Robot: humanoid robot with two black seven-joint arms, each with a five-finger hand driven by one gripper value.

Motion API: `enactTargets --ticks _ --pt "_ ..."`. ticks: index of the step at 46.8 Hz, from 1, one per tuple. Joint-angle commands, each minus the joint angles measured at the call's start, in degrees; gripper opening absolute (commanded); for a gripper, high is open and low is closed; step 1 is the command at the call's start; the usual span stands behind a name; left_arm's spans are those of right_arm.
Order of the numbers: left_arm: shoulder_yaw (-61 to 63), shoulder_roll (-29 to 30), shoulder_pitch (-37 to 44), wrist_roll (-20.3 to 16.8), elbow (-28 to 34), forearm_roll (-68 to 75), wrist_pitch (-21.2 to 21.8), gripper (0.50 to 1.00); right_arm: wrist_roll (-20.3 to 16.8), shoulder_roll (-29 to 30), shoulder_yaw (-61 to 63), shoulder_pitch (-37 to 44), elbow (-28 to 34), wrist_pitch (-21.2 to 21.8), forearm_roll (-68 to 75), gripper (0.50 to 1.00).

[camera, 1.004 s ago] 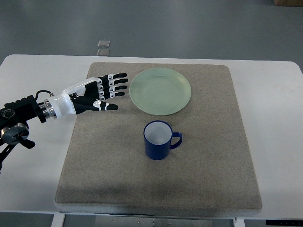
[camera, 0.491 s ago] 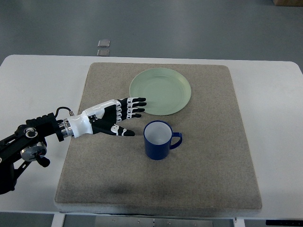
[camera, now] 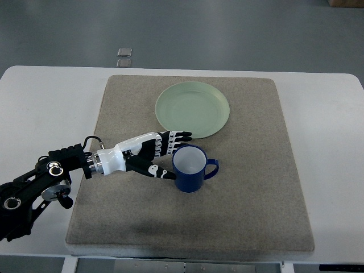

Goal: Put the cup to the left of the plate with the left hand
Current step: 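Reach the left hand down around the blue mug's body, then close the left hand fingers around the blue mug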

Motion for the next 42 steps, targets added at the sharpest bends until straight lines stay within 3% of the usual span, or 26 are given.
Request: enactTargets --ticks 1,27,42 --pt "0.0 -0.8 -0.5 0.0 0.0 0.5 0.0 0.999 0.0 0.0 0.0 0.0 0.0 0.0 0.0 0.932" --pt "1.2 -3.1 -0.7 0.2 0.2 1.3 0.0 0.996 0.0 0.0 0.0 -0.1 0.0 0.0 0.0 0.932" --pt "1.3 -3.2 -1.0 0.1 0.2 1.3 0.0 0.964 0.0 0.0 0.0 -0.1 0.0 0.0 0.0 0.932"
